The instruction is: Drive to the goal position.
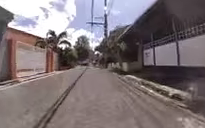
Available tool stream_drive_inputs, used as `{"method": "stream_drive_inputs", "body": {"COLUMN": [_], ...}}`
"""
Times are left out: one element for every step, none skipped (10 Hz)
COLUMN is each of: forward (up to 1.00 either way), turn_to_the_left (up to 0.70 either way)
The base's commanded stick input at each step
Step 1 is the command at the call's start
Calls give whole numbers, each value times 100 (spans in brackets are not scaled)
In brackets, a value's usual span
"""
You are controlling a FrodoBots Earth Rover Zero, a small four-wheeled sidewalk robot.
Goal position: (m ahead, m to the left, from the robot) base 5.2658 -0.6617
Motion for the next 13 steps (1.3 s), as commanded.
{"method": "stream_drive_inputs", "body": {"forward": [85,85,85,85,85,85,85,85,85,85,85,85,85], "turn_to_the_left": [0,0,0,0,0,0,0,0,0,0,0,0,0]}}
